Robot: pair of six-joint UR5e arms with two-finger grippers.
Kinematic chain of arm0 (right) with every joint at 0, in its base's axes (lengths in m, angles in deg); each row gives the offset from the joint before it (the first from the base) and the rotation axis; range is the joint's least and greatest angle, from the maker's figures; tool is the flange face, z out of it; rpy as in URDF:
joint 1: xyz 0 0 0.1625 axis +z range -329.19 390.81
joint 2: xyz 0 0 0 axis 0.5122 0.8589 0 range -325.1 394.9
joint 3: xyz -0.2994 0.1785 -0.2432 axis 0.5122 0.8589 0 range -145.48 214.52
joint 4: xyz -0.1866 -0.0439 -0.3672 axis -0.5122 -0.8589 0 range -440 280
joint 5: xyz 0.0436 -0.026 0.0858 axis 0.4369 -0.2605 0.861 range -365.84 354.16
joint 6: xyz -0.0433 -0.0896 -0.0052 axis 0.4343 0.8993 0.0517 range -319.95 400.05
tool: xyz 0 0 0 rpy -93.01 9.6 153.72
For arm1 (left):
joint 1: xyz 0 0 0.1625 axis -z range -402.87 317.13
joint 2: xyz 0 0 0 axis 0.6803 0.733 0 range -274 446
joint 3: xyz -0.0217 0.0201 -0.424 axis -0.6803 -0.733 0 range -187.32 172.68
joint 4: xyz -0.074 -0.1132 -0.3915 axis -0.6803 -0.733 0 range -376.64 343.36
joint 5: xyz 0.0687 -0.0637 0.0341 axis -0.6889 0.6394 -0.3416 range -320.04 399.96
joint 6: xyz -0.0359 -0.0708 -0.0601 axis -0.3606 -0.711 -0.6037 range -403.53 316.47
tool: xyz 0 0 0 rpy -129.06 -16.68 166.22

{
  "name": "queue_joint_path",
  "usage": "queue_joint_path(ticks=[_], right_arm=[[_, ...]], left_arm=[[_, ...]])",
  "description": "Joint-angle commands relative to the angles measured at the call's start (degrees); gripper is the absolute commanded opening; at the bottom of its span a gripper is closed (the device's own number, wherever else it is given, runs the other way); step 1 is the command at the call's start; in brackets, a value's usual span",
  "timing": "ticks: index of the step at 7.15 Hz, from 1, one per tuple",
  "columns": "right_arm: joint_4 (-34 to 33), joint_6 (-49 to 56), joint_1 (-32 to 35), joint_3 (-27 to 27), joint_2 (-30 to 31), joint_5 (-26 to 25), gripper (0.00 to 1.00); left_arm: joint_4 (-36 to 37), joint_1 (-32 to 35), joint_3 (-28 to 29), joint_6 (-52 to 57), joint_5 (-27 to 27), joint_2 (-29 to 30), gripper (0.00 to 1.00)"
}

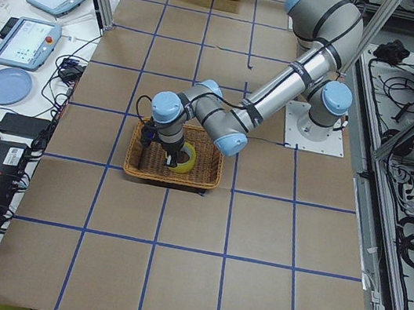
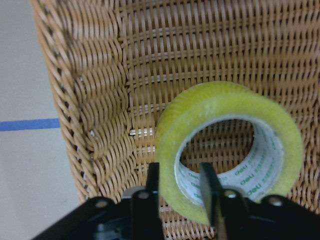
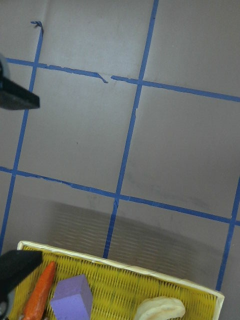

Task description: Transfer tape with both arms

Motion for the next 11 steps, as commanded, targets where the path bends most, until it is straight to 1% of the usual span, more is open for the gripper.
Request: queue_joint_path(ticks=[1,3,4,5,6,7,8,9,11], right_arm=[[0.0,0.0,0.0,0.0,0.0,0.0,1.00],[0.1,0.0,0.0,0.0,0.0,0.2,1.00],[0.1,0.0,0.0,0.0,0.0,0.2,1.00],[0.1,0.0,0.0,0.0,0.0,0.2,1.00],[0.1,0.0,0.0,0.0,0.0,0.2,1.00],[0.1,0.0,0.0,0.0,0.0,0.2,1.00],[0.1,0.0,0.1,0.0,0.0,0.2,1.00],[0.2,0.0,0.1,0.0,0.0,0.3,1.00],[0.4,0.0,0.1,0.0,0.0,0.3,1.00]], left_arm=[[-4.0,5.4,3.8,-9.2,-0.7,-4.0,1.00],[-17.6,17.7,8.9,-32.3,-1.6,-9.7,1.00],[-21.8,22.3,11.1,-39.0,-1.4,-12.7,1.00],[-23.7,26.2,11.3,-41.4,-1.5,-14.6,1.00],[-24.0,29.1,11.1,-41.7,-1.5,-14.9,1.00],[-23.6,30.2,11.6,-41.8,1.2,-15.1,1.00],[-23.7,31.0,11.6,-41.7,1.7,-14.9,1.00],[-23.7,33.8,11.5,-41.8,1.8,-15.3,1.00],[-22.6,41.4,11.2,-41.8,1.6,-16.3,1.00]])
